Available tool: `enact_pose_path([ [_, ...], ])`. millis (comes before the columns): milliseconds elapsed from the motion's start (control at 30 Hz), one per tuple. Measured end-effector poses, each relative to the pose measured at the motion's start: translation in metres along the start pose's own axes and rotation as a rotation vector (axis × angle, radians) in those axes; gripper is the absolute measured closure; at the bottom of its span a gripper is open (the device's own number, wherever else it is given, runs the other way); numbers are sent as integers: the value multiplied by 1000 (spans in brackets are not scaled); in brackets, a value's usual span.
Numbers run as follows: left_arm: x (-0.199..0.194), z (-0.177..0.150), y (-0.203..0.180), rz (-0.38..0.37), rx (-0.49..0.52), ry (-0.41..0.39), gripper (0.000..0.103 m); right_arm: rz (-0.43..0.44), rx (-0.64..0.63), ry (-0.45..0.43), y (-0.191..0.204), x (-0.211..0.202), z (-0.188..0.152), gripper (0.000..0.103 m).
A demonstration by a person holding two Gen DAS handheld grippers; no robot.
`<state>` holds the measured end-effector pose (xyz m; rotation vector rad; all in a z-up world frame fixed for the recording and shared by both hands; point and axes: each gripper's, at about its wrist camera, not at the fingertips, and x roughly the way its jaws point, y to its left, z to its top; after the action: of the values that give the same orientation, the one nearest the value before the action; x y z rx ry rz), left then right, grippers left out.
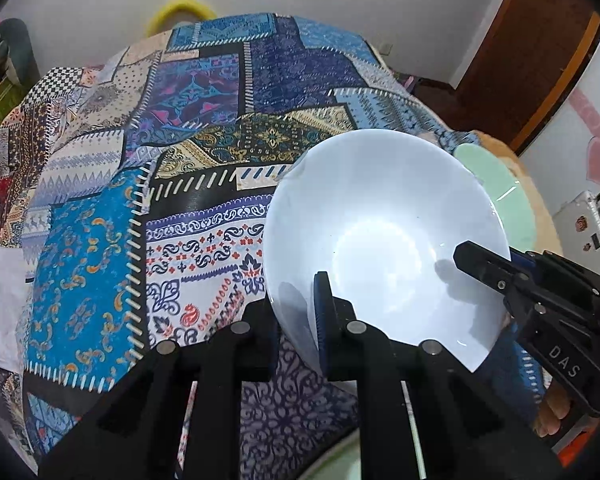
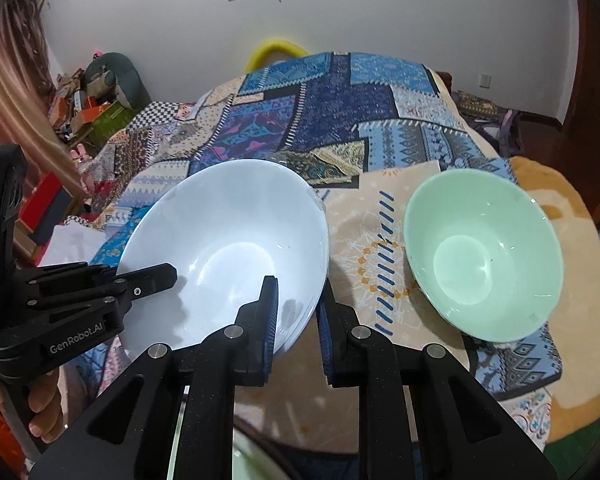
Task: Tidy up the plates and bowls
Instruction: 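Lift the white spotted bowl and carry it over the pink bowl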
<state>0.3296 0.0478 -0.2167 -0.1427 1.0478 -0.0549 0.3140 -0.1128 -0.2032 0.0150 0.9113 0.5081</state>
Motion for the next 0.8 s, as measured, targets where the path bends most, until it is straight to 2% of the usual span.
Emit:
enact_pose_path([
  [367, -64, -15, -3, -1, 5, -75, 89, 1, -48, -58, 29, -40, -2, 86],
  [800, -133, -53, -1, 29, 10, -153, 89, 11, -80, -94, 61, -75, -20, 86],
])
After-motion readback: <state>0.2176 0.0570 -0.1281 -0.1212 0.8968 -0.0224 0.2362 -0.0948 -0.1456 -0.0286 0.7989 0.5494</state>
